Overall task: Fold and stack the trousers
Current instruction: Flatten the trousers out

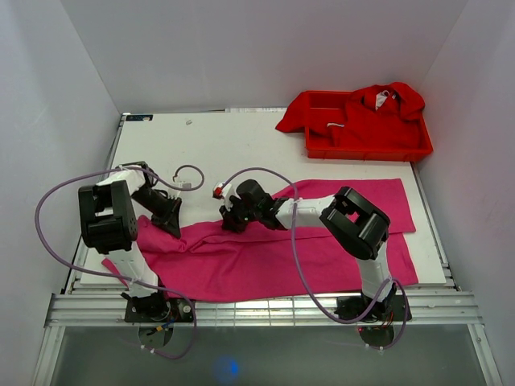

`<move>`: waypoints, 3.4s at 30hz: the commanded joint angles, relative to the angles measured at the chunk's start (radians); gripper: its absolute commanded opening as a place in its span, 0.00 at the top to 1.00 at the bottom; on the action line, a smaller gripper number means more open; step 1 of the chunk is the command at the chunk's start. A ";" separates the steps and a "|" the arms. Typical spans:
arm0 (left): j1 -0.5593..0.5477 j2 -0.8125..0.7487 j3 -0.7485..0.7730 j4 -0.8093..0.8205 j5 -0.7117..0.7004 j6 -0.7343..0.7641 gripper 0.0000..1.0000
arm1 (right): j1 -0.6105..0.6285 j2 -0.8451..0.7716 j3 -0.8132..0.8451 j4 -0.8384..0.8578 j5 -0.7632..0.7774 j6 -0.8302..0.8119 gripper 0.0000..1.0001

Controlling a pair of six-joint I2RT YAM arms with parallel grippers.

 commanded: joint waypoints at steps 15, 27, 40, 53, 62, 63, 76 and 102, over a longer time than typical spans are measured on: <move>0.000 -0.516 -0.162 0.458 -0.196 -0.103 1.00 | -0.170 -0.304 -0.124 -0.617 0.026 -0.306 0.53; -0.065 -0.580 -0.254 0.945 -0.520 -0.050 0.90 | -0.201 -0.018 -0.101 -0.800 0.221 -0.369 0.57; -0.068 -0.304 -0.222 1.438 -0.555 0.007 1.00 | -0.245 -0.041 -0.147 -0.861 0.181 -0.416 0.63; -0.103 -0.339 -0.293 1.457 -0.471 0.193 0.02 | -0.331 -0.096 -0.156 -0.932 0.164 -0.470 0.64; 0.128 -0.291 -0.038 0.802 -0.290 -0.155 0.06 | -0.388 -0.153 -0.132 -0.993 0.100 -0.516 0.64; 0.147 -0.267 -0.016 0.774 -0.270 -0.169 0.06 | -0.390 -0.158 -0.122 -0.996 0.071 -0.516 0.64; 0.360 0.215 0.452 0.395 0.306 -0.342 0.02 | -0.397 -0.143 -0.079 -1.025 0.026 -0.539 0.63; 0.319 0.029 0.423 -0.033 0.595 0.135 1.00 | -0.405 -0.107 0.033 -1.039 0.003 -0.504 0.67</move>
